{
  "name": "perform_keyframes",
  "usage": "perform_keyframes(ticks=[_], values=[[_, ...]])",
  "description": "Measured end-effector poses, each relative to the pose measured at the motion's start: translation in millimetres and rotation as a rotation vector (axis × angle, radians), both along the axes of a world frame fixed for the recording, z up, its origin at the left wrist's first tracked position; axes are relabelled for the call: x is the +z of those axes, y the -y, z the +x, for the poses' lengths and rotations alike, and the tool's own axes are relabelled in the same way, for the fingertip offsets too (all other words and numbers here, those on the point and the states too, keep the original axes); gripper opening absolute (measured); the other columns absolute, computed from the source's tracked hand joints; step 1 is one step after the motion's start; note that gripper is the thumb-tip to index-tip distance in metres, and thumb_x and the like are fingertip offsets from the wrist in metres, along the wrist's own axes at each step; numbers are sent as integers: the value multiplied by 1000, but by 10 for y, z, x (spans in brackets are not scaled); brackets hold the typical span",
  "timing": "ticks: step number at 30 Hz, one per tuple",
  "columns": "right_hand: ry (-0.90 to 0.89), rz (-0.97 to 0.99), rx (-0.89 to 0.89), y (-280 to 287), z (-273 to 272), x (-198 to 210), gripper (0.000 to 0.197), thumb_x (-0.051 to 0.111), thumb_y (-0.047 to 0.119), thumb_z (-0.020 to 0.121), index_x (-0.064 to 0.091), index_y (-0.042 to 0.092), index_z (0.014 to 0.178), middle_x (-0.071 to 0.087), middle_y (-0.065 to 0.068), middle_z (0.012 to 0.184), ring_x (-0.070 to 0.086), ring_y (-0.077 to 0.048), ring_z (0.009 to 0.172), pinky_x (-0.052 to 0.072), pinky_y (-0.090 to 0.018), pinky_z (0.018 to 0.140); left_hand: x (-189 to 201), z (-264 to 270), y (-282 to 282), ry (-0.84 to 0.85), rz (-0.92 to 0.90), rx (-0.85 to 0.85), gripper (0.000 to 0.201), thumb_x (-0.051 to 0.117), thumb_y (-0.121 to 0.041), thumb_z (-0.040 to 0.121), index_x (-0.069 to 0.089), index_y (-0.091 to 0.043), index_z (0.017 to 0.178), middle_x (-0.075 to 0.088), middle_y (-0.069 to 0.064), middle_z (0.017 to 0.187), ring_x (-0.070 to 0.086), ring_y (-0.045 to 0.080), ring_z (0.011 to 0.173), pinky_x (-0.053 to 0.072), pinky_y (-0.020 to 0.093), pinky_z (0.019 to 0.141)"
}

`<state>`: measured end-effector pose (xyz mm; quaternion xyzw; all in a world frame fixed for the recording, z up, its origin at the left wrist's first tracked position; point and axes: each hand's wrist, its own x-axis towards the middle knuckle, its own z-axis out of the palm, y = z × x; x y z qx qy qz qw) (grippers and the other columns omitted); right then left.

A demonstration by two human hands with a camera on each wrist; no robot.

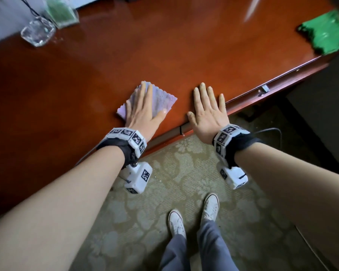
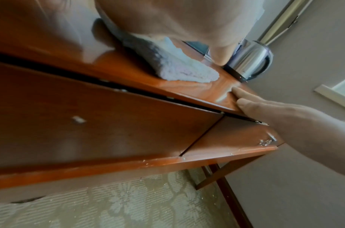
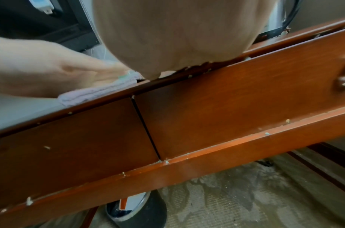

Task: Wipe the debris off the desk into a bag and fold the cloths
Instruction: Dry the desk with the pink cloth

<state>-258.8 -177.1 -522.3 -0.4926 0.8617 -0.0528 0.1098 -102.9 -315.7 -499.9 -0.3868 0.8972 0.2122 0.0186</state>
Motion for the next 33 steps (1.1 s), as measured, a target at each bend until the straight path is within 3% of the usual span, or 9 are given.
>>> perform_keyframes(ticks=[3,7,12,15,19,25,30,32,33], values=[[-19,-64,97,17,108,161,77,43,27,89,6,7,153,-6,-13,161,-2,-30,149,3,-53,119,46,353,-76,-40,-99,-10,86,48,-52,95,2,-17,158,-9,-1,166,-7,19,153,-6,47,122],[-43,-136,487,206,446,280,97,54,24,71,8,6,153,-2,-12,162,0,-29,149,4,-52,119,-72,764,-67,80,-196,26,90,26,-66,87,4,-17,158,-6,-2,166,-5,17,153,0,53,122],[-34,81,510,452,775,175,97,58,34,79,1,12,154,-2,-4,162,-1,-25,149,0,-53,119,-195,1051,-9,83,-228,217,72,26,-56,96,5,-25,159,-4,-6,166,-3,20,153,-1,56,121],[-73,-15,442,360,870,143,81,59,18,79,24,10,151,21,-7,159,21,-29,145,15,-52,118,-304,1161,-25,142,-244,289,67,25,-52,100,6,-26,159,-3,-5,166,-2,21,153,2,57,121],[-105,-211,446,250,893,75,53,64,7,67,62,13,120,60,-5,130,57,-29,112,37,-50,101,-353,1168,-40,146,-288,296,66,25,-53,100,8,-28,159,1,-5,166,2,21,153,5,56,121],[361,-476,88,358,813,530,8,56,18,87,60,14,94,64,-7,80,59,-28,75,44,-33,65,-326,1164,-46,141,-275,307,66,25,-54,100,7,-29,158,-1,-7,166,-1,19,153,3,56,121],[974,-580,-253,733,761,784,5,61,15,80,62,20,78,65,3,76,62,-16,78,50,-32,73,-286,1160,-4,170,-219,304,69,23,-57,99,-1,-31,158,-11,-9,165,-10,16,152,-4,54,121],[952,-495,-352,796,750,672,7,62,13,81,63,19,85,65,1,79,61,-18,79,49,-32,73,-264,1154,-1,160,-195,319,71,28,-59,98,1,-32,158,-10,-10,165,-9,15,152,-5,53,121],[807,-419,-400,787,735,615,13,60,17,83,63,19,96,66,-1,88,61,-20,84,47,-31,74,-254,1148,3,139,-176,333,72,30,-60,97,4,-33,158,-8,-11,165,-7,14,152,-6,52,121]])
